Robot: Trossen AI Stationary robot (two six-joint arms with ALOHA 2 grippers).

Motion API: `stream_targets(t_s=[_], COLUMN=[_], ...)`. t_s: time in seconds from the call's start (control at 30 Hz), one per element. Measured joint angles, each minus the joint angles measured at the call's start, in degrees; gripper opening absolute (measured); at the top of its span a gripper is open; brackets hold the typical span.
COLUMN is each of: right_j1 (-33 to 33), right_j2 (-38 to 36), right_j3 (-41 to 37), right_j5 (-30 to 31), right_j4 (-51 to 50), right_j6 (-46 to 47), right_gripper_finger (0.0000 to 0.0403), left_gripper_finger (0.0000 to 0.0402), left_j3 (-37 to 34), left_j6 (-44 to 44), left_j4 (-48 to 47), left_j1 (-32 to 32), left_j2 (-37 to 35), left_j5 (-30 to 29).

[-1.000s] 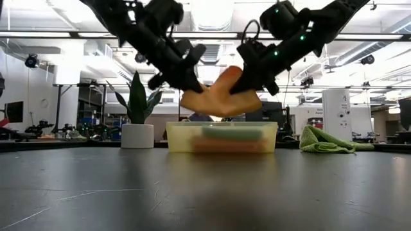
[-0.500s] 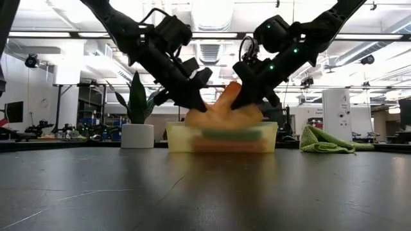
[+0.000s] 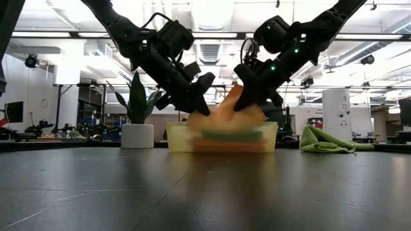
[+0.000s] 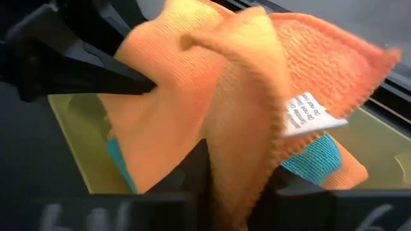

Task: Fold microfiber towels
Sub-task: Put the folded yellow towel into the bin

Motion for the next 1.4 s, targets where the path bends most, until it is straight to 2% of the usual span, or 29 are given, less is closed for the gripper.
stream_targets(t_s=[0.3,0.57,0.8,0.93,1.17,1.3,1.4], right_j1=[-1.0,-2.1,-2.6,-2.9,-3.5,-3.9,-4.1], right_j2=[-0.1,-0.2,-1.1,-2.5,-6.7,-8.9,-9.0], right_j3=[1.2,4.2,6.9,8.0,8.7,8.9,9.3], right_j5=[1.7,2.6,2.7,2.8,2.8,2.4,-0.8], right_j4=[-5.7,-12.4,-18.7,-22.6,-23.5,-23.1,-21.6], right_j6=[-0.2,-2.3,-3.8,-4.6,-7.6,-10.0,-10.8], right_gripper_finger=[0.0148,0.0189,0.0189,0.0187,0.0179,0.0149,0.0112], left_gripper_finger=[0.0144,0.0164,0.0164,0.0164,0.0149,0.011,0.0073], left_j3=[0.0,-0.1,-0.1,-0.1,-0.7,-0.1,0.5], left_j6=[0.1,1.4,1.7,2.6,5.2,8.4,9.0], left_j4=[-2.5,-10.4,-17.6,-17.2,-6.5,0.4,5.6], left_j1=[0.2,0.2,0.2,0.1,-0.2,0.1,0.5], left_j2=[-1.1,-4.8,-11.0,-13.4,-10.6,-6.8,-4.4], left_j5=[0.0,0.0,-0.6,-0.6,0.9,1.1,1.2])
